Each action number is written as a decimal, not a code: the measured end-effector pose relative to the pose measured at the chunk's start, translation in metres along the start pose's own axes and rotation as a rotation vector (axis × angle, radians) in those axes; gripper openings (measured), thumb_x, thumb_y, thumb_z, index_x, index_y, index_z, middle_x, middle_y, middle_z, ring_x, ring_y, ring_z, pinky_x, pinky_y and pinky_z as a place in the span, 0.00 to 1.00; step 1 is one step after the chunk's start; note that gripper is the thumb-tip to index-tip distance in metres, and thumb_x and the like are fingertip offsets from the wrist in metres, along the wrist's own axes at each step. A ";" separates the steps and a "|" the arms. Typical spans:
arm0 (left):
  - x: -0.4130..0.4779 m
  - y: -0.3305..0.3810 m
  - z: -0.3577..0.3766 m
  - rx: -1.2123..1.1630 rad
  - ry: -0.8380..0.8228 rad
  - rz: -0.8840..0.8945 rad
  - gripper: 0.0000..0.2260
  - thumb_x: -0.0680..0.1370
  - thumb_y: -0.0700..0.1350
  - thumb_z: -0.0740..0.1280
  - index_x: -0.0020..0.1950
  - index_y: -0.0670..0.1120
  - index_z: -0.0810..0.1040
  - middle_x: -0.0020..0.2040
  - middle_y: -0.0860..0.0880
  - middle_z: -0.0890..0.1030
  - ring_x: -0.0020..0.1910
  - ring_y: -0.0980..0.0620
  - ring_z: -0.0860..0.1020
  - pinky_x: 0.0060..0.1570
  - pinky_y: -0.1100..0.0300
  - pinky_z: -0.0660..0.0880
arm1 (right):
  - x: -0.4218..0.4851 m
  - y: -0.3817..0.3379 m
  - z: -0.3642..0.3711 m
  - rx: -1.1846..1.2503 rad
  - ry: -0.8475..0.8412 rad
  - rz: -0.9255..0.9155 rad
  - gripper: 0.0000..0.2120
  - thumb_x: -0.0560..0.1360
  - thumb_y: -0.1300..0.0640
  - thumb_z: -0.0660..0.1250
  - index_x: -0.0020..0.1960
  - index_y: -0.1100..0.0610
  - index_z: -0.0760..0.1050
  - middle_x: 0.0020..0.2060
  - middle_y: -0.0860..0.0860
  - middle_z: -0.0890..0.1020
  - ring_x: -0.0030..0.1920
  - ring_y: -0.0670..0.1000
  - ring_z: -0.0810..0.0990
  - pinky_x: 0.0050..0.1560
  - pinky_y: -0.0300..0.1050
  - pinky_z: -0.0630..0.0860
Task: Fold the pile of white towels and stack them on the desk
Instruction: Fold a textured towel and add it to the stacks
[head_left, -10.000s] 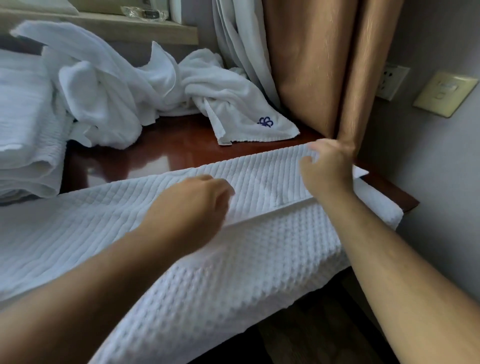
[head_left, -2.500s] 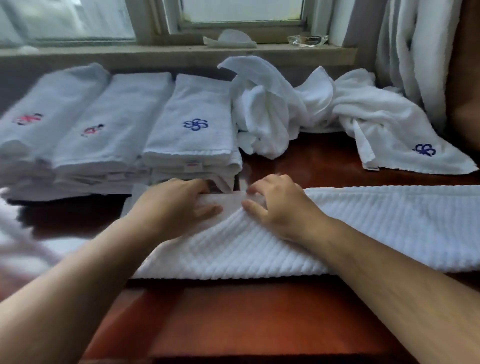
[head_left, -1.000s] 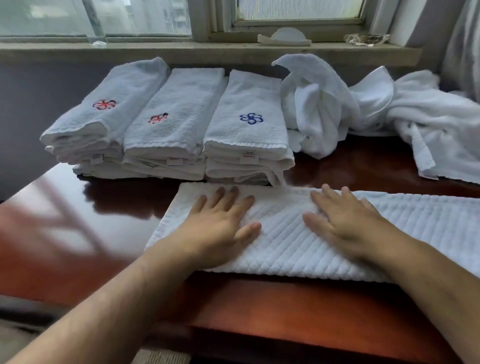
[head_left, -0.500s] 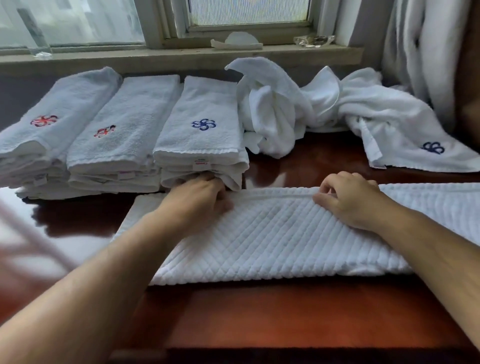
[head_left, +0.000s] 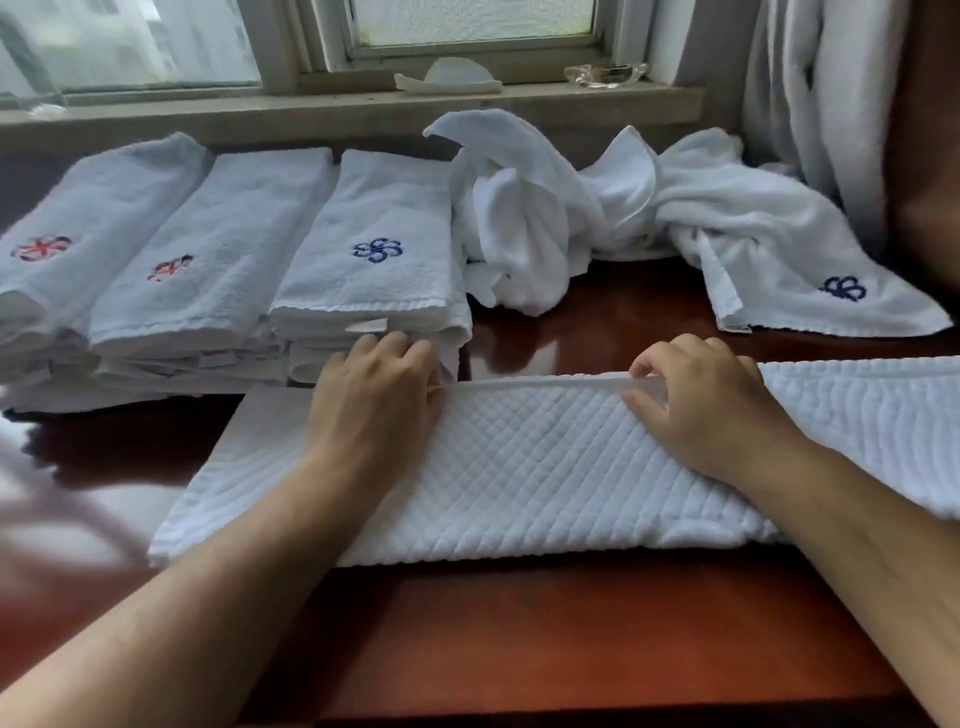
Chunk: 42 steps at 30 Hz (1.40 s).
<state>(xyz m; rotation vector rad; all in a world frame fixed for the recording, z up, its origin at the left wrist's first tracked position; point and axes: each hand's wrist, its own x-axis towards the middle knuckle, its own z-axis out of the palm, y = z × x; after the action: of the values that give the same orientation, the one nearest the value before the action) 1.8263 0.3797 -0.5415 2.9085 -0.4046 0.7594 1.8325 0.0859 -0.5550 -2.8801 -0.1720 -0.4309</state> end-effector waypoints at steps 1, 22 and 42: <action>-0.001 0.011 0.000 -0.067 0.000 0.060 0.07 0.75 0.49 0.73 0.48 0.48 0.78 0.46 0.49 0.79 0.48 0.45 0.78 0.44 0.50 0.75 | -0.009 0.003 -0.003 0.016 -0.012 0.006 0.12 0.78 0.46 0.67 0.58 0.50 0.78 0.55 0.48 0.79 0.57 0.53 0.74 0.57 0.51 0.65; 0.115 0.210 0.081 -0.369 -0.606 0.191 0.23 0.69 0.73 0.69 0.51 0.57 0.70 0.50 0.57 0.72 0.51 0.52 0.71 0.48 0.55 0.71 | 0.014 0.180 -0.070 -0.163 -0.510 0.217 0.28 0.62 0.21 0.62 0.52 0.39 0.69 0.56 0.43 0.70 0.65 0.48 0.64 0.68 0.54 0.64; 0.116 0.214 0.096 -0.307 -0.251 0.156 0.16 0.79 0.65 0.61 0.44 0.53 0.69 0.36 0.56 0.74 0.36 0.54 0.72 0.28 0.57 0.59 | 0.022 0.209 -0.049 -0.027 -0.103 0.225 0.24 0.67 0.24 0.66 0.39 0.44 0.73 0.37 0.42 0.78 0.52 0.50 0.69 0.52 0.47 0.63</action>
<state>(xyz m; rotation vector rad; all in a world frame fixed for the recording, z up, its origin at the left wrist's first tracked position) 1.9077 0.1317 -0.5602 2.7056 -0.7101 0.3105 1.8712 -0.1261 -0.5453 -2.9044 0.1421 -0.2447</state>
